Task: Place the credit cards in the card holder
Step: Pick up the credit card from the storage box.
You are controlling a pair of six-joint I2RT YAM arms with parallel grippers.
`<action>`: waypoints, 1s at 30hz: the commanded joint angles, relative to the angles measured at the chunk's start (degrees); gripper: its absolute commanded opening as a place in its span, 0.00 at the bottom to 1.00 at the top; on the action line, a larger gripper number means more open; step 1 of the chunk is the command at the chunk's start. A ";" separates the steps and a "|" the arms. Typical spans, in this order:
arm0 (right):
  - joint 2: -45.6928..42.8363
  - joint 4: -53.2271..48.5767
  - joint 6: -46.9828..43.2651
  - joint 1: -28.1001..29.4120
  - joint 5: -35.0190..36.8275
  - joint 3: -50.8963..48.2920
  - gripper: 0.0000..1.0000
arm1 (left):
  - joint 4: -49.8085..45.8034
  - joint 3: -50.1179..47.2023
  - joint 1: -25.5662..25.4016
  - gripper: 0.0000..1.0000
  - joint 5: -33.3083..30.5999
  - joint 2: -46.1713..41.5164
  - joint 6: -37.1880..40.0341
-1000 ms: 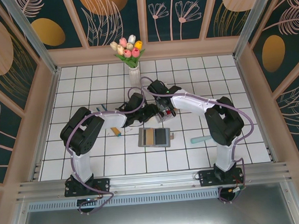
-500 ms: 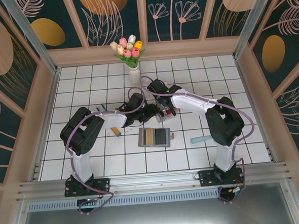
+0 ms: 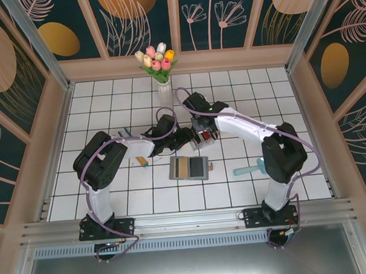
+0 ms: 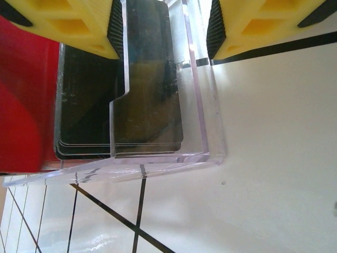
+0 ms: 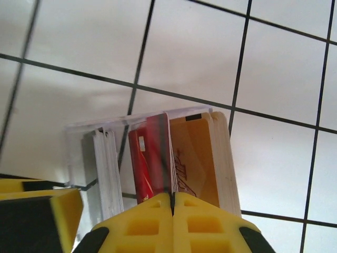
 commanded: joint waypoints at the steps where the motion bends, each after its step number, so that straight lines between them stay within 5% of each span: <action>1: -5.93 -0.34 2.34 -1.74 -7.25 -0.36 0.01 | -2.51 -1.91 0.33 0.49 -0.41 -3.16 2.05; 10: -21.67 14.39 13.14 -7.25 -33.16 -12.95 0.00 | 2.49 -9.48 0.39 0.68 -2.88 -20.91 3.16; 19: -31.74 28.48 23.51 -10.85 -49.13 -22.83 0.00 | 16.88 -12.89 0.50 0.74 8.33 -27.27 -0.27; 22: -32.08 29.82 24.33 -11.59 -51.21 -23.98 0.00 | 18.97 -12.68 0.53 0.70 9.35 -26.98 -0.85; 30: -32.24 33.41 26.20 -13.42 -54.78 -26.73 0.00 | 21.70 -13.14 0.53 0.33 10.51 -27.57 -1.44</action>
